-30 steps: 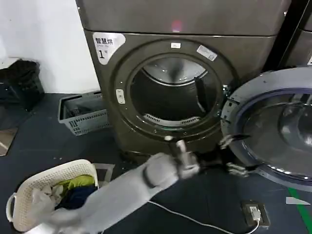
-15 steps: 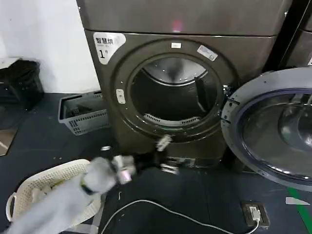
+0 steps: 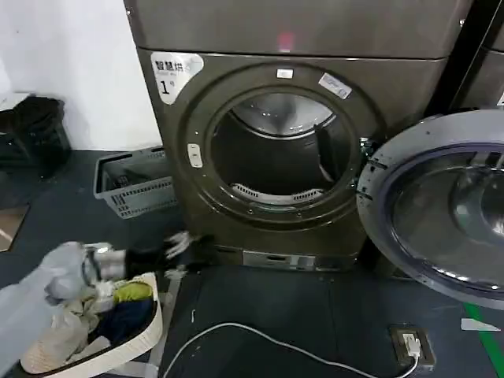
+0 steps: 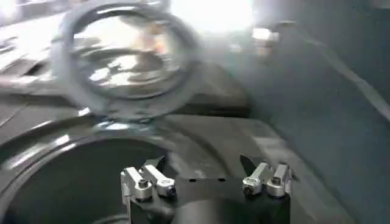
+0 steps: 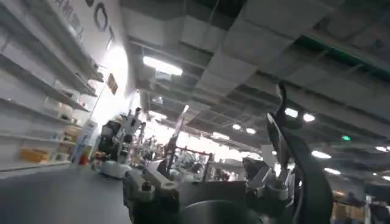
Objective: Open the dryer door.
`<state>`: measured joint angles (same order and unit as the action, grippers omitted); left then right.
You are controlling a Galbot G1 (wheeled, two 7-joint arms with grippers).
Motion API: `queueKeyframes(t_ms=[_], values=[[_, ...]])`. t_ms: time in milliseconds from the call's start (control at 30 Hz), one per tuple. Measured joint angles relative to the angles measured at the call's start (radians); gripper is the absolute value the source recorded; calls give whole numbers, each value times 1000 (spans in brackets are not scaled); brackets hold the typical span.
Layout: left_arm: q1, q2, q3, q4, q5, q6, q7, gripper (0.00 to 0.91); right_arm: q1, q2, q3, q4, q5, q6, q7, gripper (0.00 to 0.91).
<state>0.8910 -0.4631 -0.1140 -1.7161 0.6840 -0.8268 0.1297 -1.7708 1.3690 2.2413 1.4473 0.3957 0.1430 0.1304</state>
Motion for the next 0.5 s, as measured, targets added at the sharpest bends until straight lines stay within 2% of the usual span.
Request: queueKeyframes(t_ms=[200, 300, 367, 500], values=[[9, 118, -4, 87, 463, 0, -195, 907, 6, 0, -13, 5, 44, -34, 1, 907], [2, 146, 9, 124, 657, 0, -203, 907, 1, 0, -13, -1, 46, -35, 3, 907], [2, 159, 19, 150, 735, 1, -182, 907, -3, 0, -13, -4, 46, -33, 3, 907], [32, 197, 21, 171, 794, 1, -182, 907, 1, 0, -19, -4, 45, -32, 4, 907]])
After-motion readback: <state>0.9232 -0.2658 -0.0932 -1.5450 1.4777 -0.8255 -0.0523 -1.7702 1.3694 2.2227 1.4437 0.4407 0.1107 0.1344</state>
